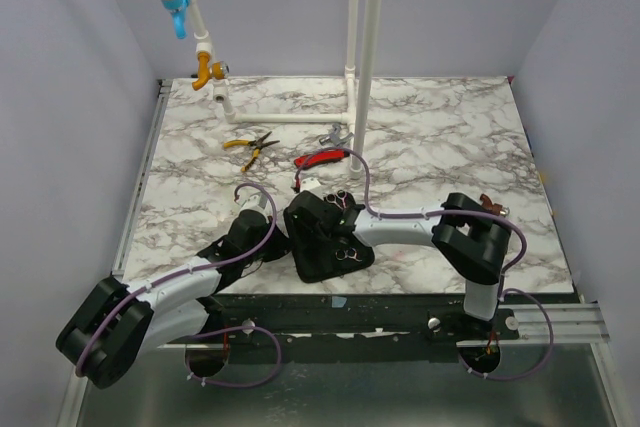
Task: Sort the hair-cutting tools
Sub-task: Place the comb in the hairdressing tool bag.
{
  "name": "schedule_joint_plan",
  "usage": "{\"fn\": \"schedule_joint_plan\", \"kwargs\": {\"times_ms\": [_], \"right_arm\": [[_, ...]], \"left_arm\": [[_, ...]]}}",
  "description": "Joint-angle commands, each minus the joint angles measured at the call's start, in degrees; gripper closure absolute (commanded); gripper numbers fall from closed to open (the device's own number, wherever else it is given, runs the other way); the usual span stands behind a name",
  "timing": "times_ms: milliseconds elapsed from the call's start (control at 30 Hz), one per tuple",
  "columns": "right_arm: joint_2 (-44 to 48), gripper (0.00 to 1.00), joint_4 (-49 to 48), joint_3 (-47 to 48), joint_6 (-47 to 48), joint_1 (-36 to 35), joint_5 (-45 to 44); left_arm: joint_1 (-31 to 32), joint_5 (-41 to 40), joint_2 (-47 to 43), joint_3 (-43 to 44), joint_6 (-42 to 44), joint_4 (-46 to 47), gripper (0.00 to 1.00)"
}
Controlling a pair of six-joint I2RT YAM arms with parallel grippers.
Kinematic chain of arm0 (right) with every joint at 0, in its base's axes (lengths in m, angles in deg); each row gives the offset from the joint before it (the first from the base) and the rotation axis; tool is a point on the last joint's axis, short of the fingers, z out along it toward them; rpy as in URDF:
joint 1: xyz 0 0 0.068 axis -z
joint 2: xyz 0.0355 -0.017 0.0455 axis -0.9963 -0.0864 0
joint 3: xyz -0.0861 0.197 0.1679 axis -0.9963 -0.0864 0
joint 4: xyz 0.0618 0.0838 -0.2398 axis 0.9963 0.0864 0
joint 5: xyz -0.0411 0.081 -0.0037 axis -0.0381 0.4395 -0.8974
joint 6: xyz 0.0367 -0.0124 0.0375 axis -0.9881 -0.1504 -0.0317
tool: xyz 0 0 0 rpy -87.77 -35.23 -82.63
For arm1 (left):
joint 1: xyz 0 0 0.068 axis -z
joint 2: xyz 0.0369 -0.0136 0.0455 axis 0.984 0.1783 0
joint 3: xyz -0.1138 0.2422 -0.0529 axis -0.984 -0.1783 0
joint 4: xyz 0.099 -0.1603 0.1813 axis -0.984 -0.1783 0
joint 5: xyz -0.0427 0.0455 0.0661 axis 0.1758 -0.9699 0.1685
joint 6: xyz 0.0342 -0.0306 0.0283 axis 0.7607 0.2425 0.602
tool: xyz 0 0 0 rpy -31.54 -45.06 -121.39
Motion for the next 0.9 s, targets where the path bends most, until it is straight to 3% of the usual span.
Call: {"fn": "schedule_joint_plan", "kwargs": {"times_ms": [0,233,500,633,733,867], "right_arm": [[-4.9,0.52,5.0,1.8,0.5,-0.5,-2.4],[-7.6,0.65,7.8,2.8,-1.8,-0.4,-9.4],[-7.9,0.67,6.5,3.2,-1.8,0.6,-9.8],[-3.3,0.57,4.6,0.8,-1.1,0.6,-8.6],[4.3,0.47,4.2,-3.1,-1.7,0.6,-8.3],[14.8,0.41,5.5,-9.3,-3.3,0.7,-10.1]], "left_arm": [[0.9,2.1,-0.8,0.9,0.6,-1.5,1.00],[1.0,2.1,-1.4,0.6,0.5,-1.6,1.00],[1.0,2.1,-1.8,0.7,0.7,-1.8,1.00],[0.9,1.9,-2.1,0.8,0.9,-2.4,1.00],[0.9,1.7,-2.7,1.2,1.2,-3.1,1.00],[0.9,1.3,-3.4,2.3,1.9,-4.5,1.00]]}}
